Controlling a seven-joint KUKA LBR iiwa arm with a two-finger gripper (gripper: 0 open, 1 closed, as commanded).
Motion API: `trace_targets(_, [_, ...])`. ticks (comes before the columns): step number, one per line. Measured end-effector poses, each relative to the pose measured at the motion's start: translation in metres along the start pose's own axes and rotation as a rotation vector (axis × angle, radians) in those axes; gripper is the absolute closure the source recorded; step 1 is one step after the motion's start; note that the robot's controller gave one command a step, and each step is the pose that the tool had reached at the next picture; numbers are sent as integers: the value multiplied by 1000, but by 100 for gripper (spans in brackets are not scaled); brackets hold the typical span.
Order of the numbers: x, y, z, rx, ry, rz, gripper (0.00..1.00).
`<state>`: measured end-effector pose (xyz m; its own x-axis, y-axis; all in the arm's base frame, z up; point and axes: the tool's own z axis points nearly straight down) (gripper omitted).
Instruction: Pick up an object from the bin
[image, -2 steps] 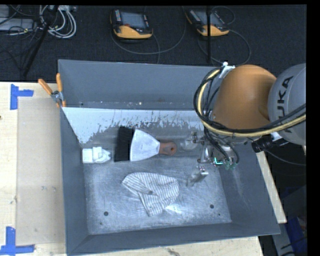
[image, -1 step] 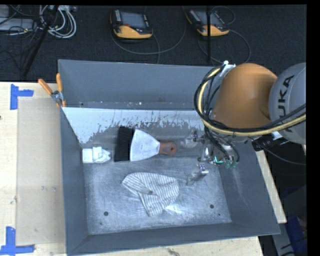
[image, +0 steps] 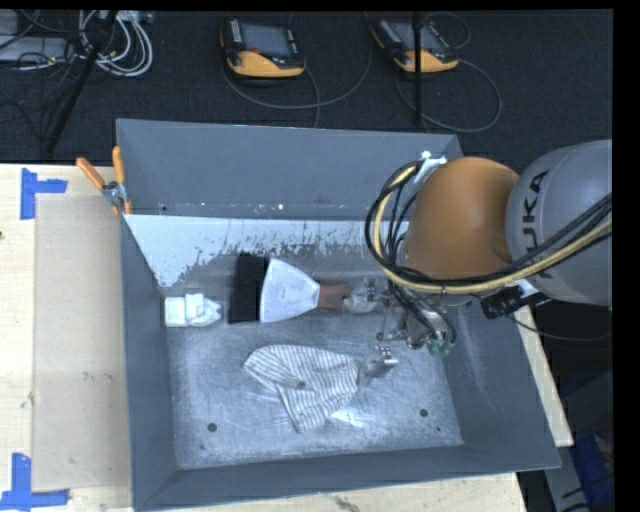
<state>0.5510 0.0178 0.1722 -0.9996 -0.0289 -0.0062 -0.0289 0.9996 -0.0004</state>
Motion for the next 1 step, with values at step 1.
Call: trace_targets(1, [-1,21,89,-2,8,-226,100])
